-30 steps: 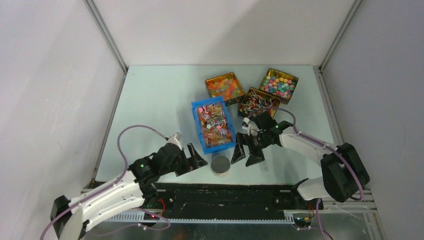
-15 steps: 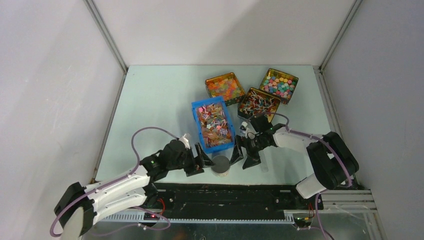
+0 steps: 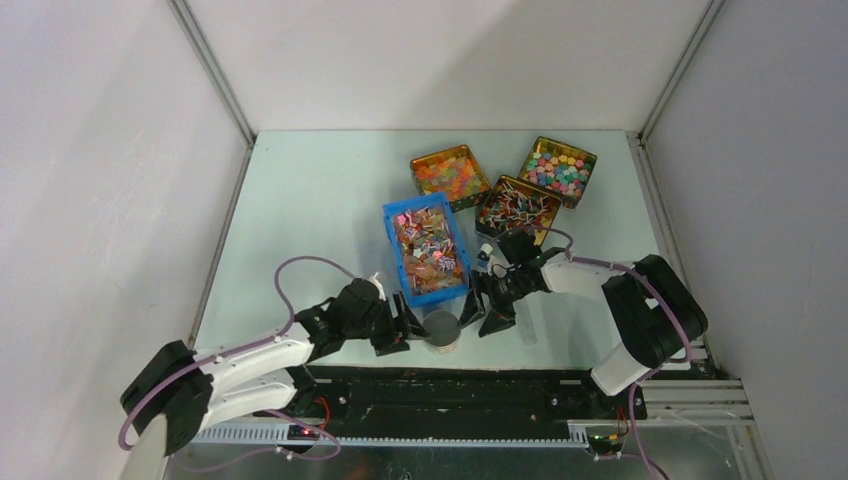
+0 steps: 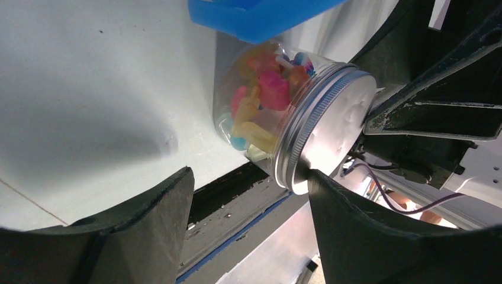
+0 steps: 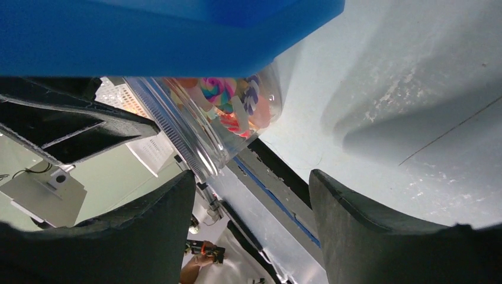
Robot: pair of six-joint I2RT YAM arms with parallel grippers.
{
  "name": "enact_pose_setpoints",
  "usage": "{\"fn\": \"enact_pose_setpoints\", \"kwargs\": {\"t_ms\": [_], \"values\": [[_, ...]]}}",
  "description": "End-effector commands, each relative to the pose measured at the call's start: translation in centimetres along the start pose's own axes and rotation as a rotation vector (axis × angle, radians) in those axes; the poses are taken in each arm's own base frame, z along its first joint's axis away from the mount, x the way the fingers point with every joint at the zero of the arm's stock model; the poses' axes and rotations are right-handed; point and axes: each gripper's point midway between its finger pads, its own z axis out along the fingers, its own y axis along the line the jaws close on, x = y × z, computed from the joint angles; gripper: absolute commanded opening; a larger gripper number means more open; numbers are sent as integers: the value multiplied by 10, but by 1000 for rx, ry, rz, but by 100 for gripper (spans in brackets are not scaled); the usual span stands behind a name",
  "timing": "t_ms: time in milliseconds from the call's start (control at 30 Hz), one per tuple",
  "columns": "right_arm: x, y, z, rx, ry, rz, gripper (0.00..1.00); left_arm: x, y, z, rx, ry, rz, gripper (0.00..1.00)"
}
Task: Pack the candies
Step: Move the packing bottle to the center of the board.
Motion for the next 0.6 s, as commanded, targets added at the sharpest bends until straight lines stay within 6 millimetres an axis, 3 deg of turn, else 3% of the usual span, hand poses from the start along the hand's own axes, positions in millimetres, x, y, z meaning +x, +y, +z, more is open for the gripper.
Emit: {"fn": "enact_pose_setpoints", "kwargs": {"t_ms": [0, 367, 567], "values": [[-4, -11, 5, 45, -15, 6, 70, -6, -17, 1, 24, 11, 44, 74], [-2, -33, 8, 112, 10, 89, 40, -5, 1, 9, -73, 34, 40, 65], [0, -48, 8, 166, 20, 141, 32, -4, 10, 11, -124, 41, 23, 63]]}}
